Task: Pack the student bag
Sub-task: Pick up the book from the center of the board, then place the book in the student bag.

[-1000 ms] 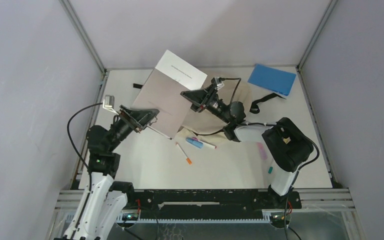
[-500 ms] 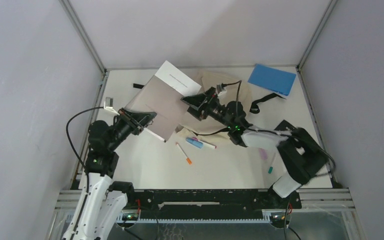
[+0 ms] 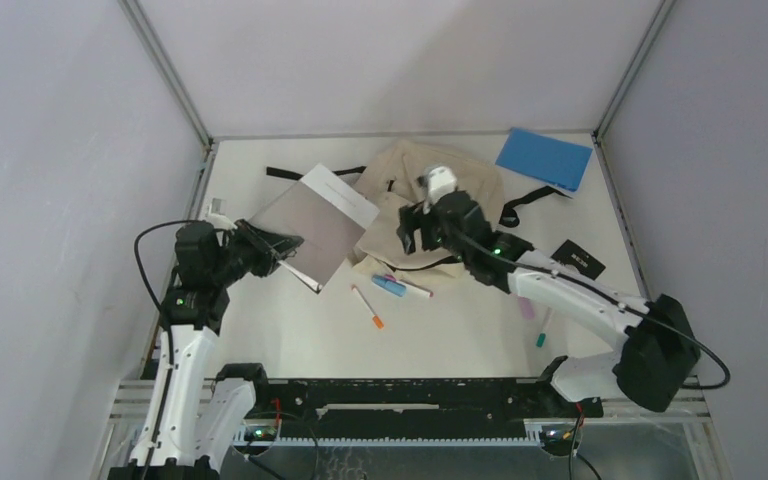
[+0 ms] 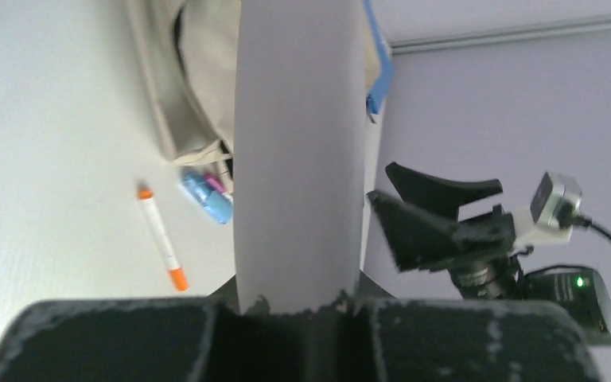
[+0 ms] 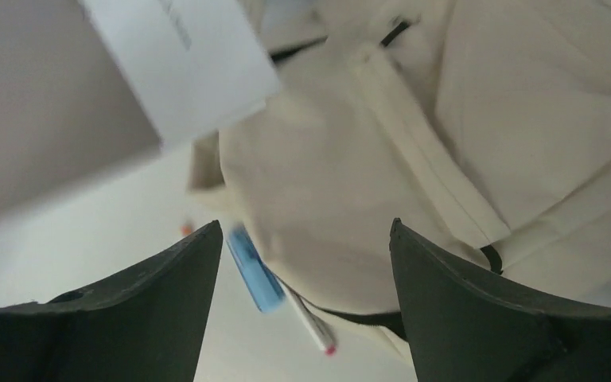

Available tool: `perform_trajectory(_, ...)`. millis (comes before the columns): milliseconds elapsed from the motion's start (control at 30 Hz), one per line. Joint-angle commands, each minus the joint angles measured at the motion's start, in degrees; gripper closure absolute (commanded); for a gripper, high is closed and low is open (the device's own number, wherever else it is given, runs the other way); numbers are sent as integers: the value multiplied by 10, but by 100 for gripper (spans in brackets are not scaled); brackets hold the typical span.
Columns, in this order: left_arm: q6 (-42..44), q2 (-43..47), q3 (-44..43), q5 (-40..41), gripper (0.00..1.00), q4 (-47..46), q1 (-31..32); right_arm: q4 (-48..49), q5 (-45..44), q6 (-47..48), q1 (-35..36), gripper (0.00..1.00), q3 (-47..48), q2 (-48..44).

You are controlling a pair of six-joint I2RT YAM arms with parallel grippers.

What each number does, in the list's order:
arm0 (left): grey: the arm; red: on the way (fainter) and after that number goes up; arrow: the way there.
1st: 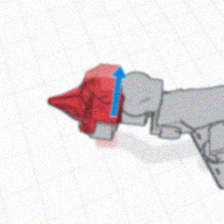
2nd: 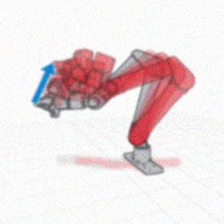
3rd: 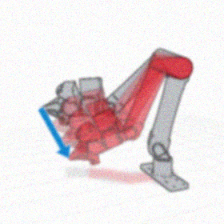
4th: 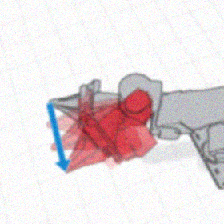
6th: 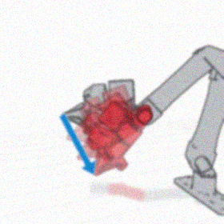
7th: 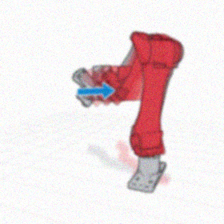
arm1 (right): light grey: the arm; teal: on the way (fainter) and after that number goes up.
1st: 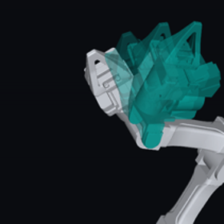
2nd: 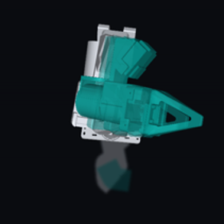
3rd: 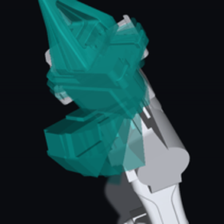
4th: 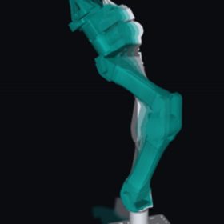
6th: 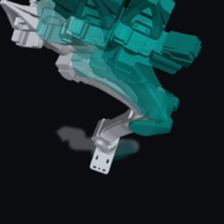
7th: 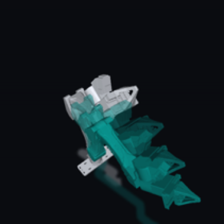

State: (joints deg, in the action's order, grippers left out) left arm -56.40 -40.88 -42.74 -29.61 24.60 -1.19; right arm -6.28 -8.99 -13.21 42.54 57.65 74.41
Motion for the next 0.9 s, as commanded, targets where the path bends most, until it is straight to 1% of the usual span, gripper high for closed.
perform_trajectory(0,23,2,-36,15,100,42,-16,-43,-15,229,63,16,1,48)
perform_trajectory(100,20,12,-38,55,100,78,-30,-8,31,260,76,18,2,82)
perform_trajectory(300,14,28,-27,45,100,78,-50,-15,71,269,80,22,38,158)
perform_trajectory(433,16,22,-27,33,100,77,-50,2,53,263,82,24,38,186)
perform_trajectory(500,15,21,-27,30,100,74,-50,11,44,256,82,30,38,197)
perform_trajectory(667,16,17,-25,15,100,70,-51,25,13,237,77,62,37,204)
perform_trajectory(733,16,16,-23,11,100,67,-51,30,3,236,74,68,37,203)
perform_trajectory(800,17,16,-23,8,100,65,-51,36,-6,241,72,72,38,207)
perform_trajectory(833,17,15,-24,7,100,64,-51,38,-9,246,72,73,38,210)
perform_trajectory(867,17,14,-24,5,100,63,-51,39,-11,248,71,71,38,214)
